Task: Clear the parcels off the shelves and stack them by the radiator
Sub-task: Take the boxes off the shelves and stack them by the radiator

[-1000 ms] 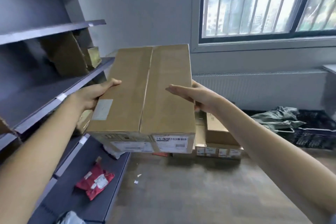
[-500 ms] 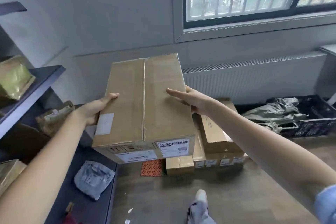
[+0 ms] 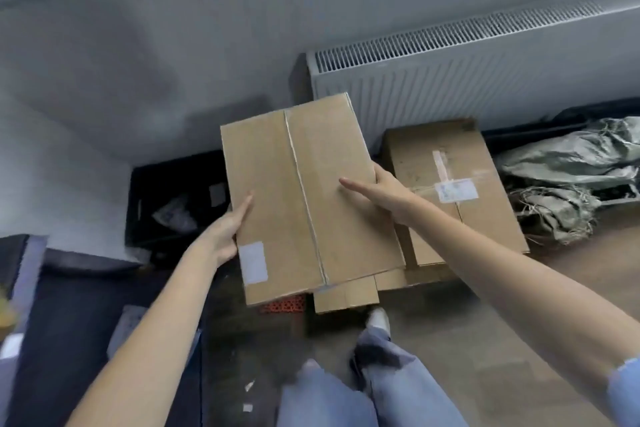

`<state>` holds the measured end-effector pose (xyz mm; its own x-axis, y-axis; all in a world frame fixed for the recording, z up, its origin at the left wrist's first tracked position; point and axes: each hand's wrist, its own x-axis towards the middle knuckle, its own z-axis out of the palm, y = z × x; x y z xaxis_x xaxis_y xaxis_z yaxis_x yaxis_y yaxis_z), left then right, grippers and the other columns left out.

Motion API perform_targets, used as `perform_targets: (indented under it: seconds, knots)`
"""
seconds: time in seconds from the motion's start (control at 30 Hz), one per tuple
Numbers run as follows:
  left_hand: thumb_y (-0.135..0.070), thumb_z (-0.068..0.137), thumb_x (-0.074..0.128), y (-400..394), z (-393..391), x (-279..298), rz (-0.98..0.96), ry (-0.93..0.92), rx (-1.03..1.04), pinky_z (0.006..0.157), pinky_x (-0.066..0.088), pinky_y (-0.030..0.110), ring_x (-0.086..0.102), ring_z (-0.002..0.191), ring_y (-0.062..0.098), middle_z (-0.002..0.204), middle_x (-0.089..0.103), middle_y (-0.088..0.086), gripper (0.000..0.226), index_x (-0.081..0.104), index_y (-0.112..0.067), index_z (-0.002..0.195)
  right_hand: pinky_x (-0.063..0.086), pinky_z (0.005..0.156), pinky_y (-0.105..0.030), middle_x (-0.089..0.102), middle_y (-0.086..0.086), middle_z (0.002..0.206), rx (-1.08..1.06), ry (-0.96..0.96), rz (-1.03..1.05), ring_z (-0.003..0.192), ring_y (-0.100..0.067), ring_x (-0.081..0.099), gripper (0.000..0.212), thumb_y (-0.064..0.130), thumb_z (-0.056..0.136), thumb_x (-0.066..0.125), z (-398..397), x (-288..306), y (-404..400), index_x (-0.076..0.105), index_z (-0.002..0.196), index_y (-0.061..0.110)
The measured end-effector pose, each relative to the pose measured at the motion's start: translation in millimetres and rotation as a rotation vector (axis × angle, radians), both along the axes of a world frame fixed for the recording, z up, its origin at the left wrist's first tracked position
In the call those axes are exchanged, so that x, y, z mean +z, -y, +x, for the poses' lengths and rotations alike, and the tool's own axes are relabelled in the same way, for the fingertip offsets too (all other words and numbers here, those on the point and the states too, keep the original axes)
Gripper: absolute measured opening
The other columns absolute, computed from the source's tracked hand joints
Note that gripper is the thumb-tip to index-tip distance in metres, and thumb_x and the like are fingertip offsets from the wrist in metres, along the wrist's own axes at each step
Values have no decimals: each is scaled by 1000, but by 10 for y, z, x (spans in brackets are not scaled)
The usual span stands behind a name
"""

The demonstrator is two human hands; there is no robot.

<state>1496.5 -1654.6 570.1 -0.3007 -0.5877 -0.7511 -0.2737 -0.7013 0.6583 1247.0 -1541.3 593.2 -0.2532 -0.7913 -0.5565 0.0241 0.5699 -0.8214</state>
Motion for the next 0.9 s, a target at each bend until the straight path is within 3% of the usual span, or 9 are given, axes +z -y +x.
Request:
perform_targets:
  seconds: [0.13, 0.23, 0.43, 0.53, 0.63, 0.67, 0.73, 0.8, 0.9]
  knots:
    - [-37, 92, 49, 488, -532, -1521, 104, 28, -27, 74, 51, 34, 63, 96, 17, 113, 65, 1, 49, 42, -23, 139, 44, 86, -23, 54, 12, 114, -138, -36, 103, 113, -13, 51, 69, 36, 77, 73, -379, -1441, 324, 37, 136, 25]
    - [-37, 93, 47, 648, -859, -2757, 176, -3, -83, 74, 54, 33, 63, 101, 14, 126, 60, -1, 51, 35, -29, 141, 43, 101, -34, 53, 4, 130, -189, -103, 192, 119, -16, 49, 73, 37, 74, 75, -658, -2603, 442, 39, 136, 24]
    - [-42, 93, 47, 1056, -1421, -4495, 150, -31, -203, 95, 48, 32, 57, 114, 9, 135, 54, -8, 56, 28, -29, 143, 41, 90, -24, 55, 1, 133, -289, -136, 239, 111, -11, 53, 68, 37, 78, 72, -1096, -4316, 778, 44, 136, 19]
    - [-44, 93, 47, 1298, -1771, -4834, 48, -38, -271, 79, 54, 25, 64, 97, -1, 117, 60, -18, 49, 31, -33, 138, 44, 86, -25, 46, 1, 142, -335, -216, 243, 120, -13, 48, 69, 45, 85, 61, -1413, -4635, 973, 34, 144, 20]
    - [-46, 92, 49, 1410, -2111, -4940, -1, 18, -248, 99, 44, 46, 54, 119, 13, 136, 51, -10, 67, 16, -30, 147, 35, 105, -23, 42, 1, 145, -346, -334, 141, 133, -13, 39, 65, 42, 92, 52, -1555, -4655, 1123, 26, 147, 18]
    - [-43, 93, 49, 1412, -2204, -4919, -4, 31, -229, 99, 41, 47, 51, 121, 16, 142, 45, -8, 70, 10, -29, 149, 33, 103, -17, 45, 0, 141, -315, -330, 110, 131, -11, 41, 63, 40, 93, 51, -1543, -4613, 1172, 27, 147, 17]
    - [-33, 95, 49, 1410, -2327, -4846, -25, 16, -220, 86, 46, 34, 54, 109, 10, 144, 44, -7, 67, 11, -26, 150, 33, 91, -7, 50, -3, 135, -185, -341, 108, 121, -7, 47, 54, 33, 94, 52, -1436, -4521, 1256, 37, 142, 14]
    - [-23, 97, 47, 1406, -2367, -4753, -40, 2, -241, 75, 47, 23, 55, 105, 6, 143, 46, -5, 61, 15, -25, 148, 38, 80, -11, 62, -8, 120, -110, -421, 140, 104, -9, 55, 34, 26, 93, 53, -1274, -4451, 1264, 57, 123, 10]
    - [-19, 97, 44, 1411, -2302, -4582, -2, 27, -294, 98, 39, 36, 44, 122, 12, 148, 39, -5, 66, 4, -29, 149, 46, 79, -29, 69, -16, 91, -122, -402, 224, 86, -22, 61, 31, 25, 93, 51, -1063, -4381, 1067, 66, 91, -1]
